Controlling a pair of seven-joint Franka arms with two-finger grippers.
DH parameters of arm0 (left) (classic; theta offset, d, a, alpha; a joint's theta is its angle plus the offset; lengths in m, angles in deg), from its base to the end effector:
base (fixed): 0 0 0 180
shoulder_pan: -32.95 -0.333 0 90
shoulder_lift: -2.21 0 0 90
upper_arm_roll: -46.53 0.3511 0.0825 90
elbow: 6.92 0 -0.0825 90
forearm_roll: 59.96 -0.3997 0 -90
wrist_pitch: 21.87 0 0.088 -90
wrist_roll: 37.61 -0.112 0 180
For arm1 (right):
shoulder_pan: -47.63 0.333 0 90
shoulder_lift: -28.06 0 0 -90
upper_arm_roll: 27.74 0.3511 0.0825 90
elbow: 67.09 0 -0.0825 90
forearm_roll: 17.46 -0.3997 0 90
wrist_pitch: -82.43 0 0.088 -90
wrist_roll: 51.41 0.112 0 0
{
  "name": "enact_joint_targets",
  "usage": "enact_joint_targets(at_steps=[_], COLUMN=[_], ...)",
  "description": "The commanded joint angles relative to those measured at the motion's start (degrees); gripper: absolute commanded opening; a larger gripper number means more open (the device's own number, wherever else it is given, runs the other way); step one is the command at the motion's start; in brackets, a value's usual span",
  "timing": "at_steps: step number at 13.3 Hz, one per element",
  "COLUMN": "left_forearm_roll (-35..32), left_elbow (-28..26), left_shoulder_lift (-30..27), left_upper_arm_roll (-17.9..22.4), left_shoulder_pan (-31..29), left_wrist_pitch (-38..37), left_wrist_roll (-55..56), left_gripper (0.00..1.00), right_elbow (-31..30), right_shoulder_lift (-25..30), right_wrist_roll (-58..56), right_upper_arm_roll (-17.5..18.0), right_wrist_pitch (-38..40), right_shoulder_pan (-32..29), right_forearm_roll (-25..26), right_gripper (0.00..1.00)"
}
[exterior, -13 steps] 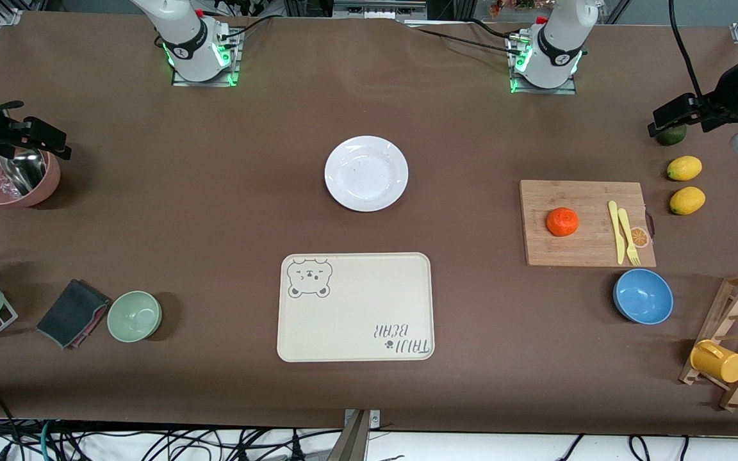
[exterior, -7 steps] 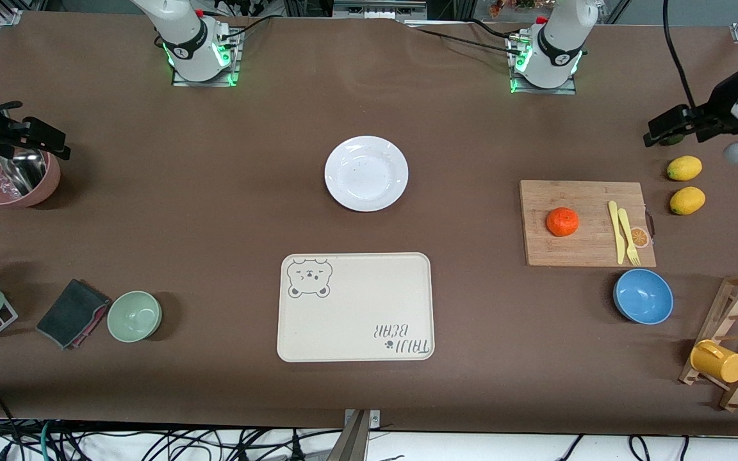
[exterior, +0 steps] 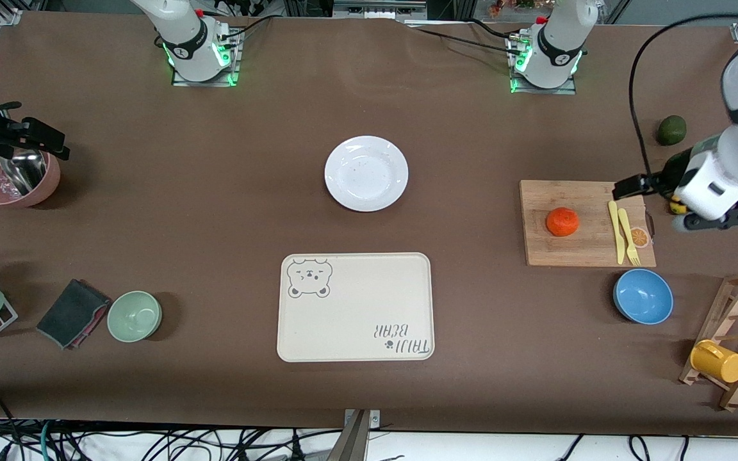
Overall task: Place orange and plate with both arms
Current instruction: 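Reach the left gripper down to the orange on the cutting board, then close the left gripper on the orange and lift it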
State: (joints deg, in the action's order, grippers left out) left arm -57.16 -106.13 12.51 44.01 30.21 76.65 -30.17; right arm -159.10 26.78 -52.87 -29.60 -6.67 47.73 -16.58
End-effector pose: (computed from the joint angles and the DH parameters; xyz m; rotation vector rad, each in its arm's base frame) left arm 0.6133 -0.0008 0.4815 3.0756 0.2242 -0.3013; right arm 0.5734 -0.0191 0.6235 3.1254 -0.0077 -0.1150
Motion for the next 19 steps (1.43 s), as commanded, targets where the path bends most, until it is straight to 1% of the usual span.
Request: enact_joint_targets(at_steps=[1,4,5,7,8,12,14,18,19], left_forearm_roll=[-1.1,-1.0,-0.3,-0.3,-0.3,-0.3,-0.3,-0.7,-0.9], left_elbow=[0.6,-0.1,-2.5,-9.6,-12.7,-18.5,-20.1,-24.8,-25.1], left_shoulder_lift=[4.2,9.4,9.8,9.9,9.6,8.8,8.4,8.9,8.9], left_upper_arm_roll=[0.0,-0.1,-0.1,-0.1,-0.2,-0.2,-0.1,-0.1,-0.1], left_shoulder_pan=[1.4,2.4,2.4,2.3,2.3,2.2,2.2,2.0,2.0], left_wrist_pitch=[3.4,8.1,10.9,19.6,22.6,26.8,28.1,35.9,36.3], left_wrist_roll=[1.0,2.6,2.6,2.6,2.6,2.7,2.6,1.9,1.9], left_gripper=[1.0,1.0,1.0,1.0,1.0,1.0,1.0,1.0,1.0], right_elbow=[1.6,1.6,1.6,1.6,1.6,1.6,1.6,1.6,1.6], right_shoulder_lift=[-0.7,-0.7,-0.7,-0.6,-0.6,-0.7,-0.6,-0.6,-0.6], right_wrist_roll=[0.3,0.3,0.3,0.3,0.3,0.3,0.3,0.3,0.3], right_upper_arm_roll=[-0.2,-0.3,-0.3,-0.3,-0.3,-0.3,-0.3,-0.3,-0.3], right_wrist_pitch=[1.0,1.2,1.2,1.3,1.2,1.2,1.3,1.3,1.3], right_shoulder_pan=[-0.3,-0.4,-0.3,-0.3,-0.3,-0.3,-0.3,-0.3,-0.3], right_forearm_roll=[-0.5,-0.5,-0.5,-0.5,-0.6,-0.7,-0.7,-0.7,-0.7], right_gripper=[1.0,1.0,1.0,1.0,1.0,1.0,1.0,1.0,1.0])
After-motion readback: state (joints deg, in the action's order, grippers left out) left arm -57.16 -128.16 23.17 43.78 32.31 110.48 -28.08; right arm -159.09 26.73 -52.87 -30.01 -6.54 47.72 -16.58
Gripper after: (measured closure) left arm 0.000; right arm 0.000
